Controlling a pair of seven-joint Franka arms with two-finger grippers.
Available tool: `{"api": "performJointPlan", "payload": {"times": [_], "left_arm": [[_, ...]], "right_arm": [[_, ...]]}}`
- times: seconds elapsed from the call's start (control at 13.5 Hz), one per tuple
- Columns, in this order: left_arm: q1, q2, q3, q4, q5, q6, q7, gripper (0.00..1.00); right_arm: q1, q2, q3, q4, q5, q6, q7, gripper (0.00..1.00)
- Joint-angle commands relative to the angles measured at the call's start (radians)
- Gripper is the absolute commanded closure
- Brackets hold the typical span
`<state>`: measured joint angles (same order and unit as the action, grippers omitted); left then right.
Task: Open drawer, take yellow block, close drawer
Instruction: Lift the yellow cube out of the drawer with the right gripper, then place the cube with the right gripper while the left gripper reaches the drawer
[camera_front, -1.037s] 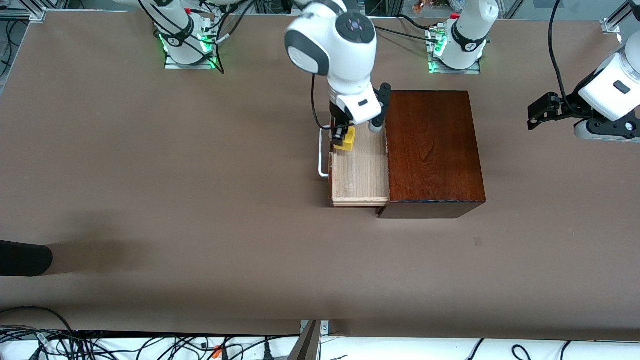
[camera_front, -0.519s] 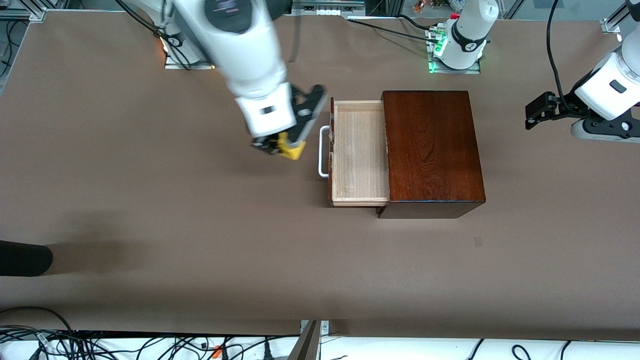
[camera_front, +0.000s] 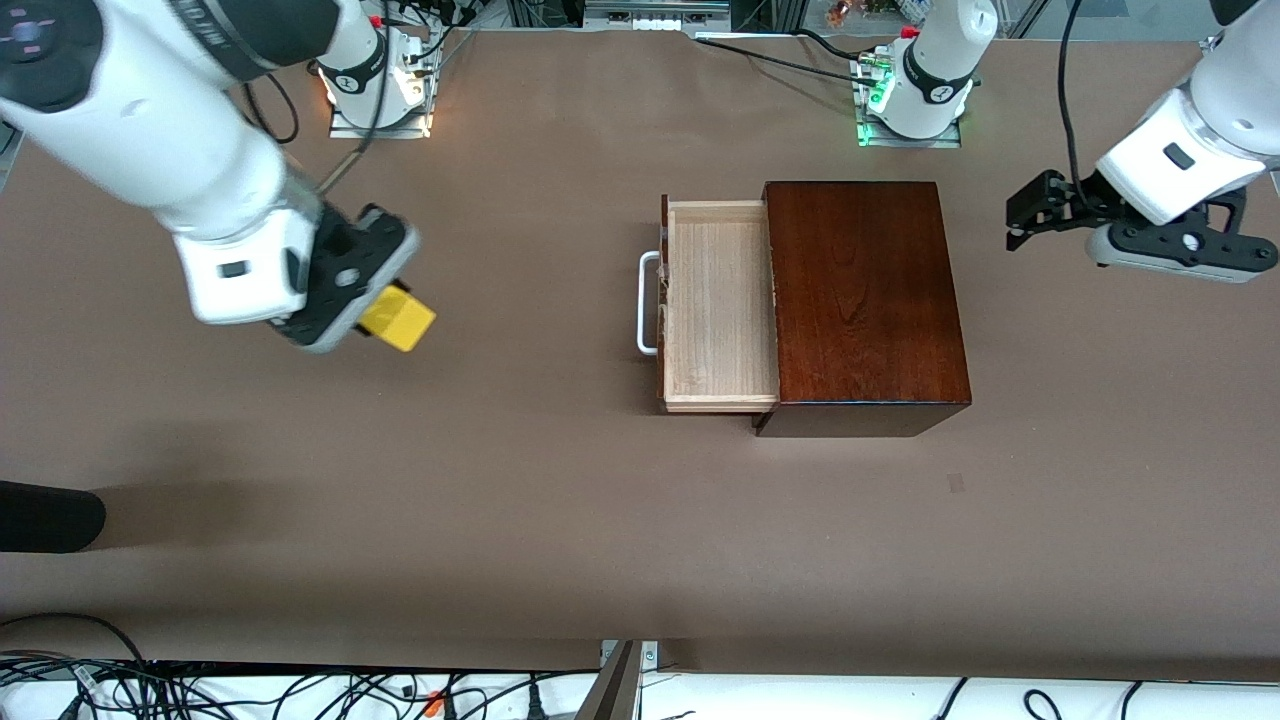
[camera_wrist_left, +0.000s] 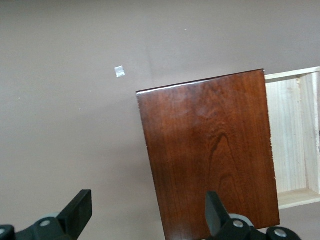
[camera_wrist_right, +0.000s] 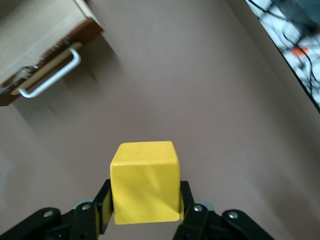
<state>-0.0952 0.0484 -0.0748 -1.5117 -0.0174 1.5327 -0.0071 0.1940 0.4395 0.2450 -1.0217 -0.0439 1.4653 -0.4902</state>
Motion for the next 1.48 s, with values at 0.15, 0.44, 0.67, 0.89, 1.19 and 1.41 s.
{"api": "performJointPlan", "payload": {"times": [0.15,0.44,0.67,0.89,1.19,1.41], "left_arm": [[-0.011,0.048,-0.114,0.053,-0.004,0.01,0.018,0.0],[-0.07,0.122,-0.229,0.093,-0.006,0.023,0.019,0.0],[-0.158,0.177,-0.23,0.093,-0.006,0.13,0.03,0.0],[-0.28,0.24,-0.23,0.096,0.025,0.225,0.103,0.0],[-0.403,0.358,-0.23,0.14,0.082,0.267,0.331,0.0],[-0.435,0.438,-0.229,0.191,0.083,0.267,0.575,0.0]], "right_arm": [[0.002,-0.093,-0.074,-0.159,0.032,-0.008,0.094,1.0],[-0.013,-0.225,-0.147,-0.495,0.071,0.197,0.096,1.0],[-0.013,-0.248,-0.213,-0.648,0.099,0.318,0.097,1.0],[-0.019,-0.248,-0.24,-0.814,0.096,0.446,0.22,1.0],[-0.027,-0.217,-0.242,-0.922,0.091,0.579,0.332,1.0],[-0.028,-0.15,-0.246,-0.94,0.088,0.651,0.369,1.0]]}}
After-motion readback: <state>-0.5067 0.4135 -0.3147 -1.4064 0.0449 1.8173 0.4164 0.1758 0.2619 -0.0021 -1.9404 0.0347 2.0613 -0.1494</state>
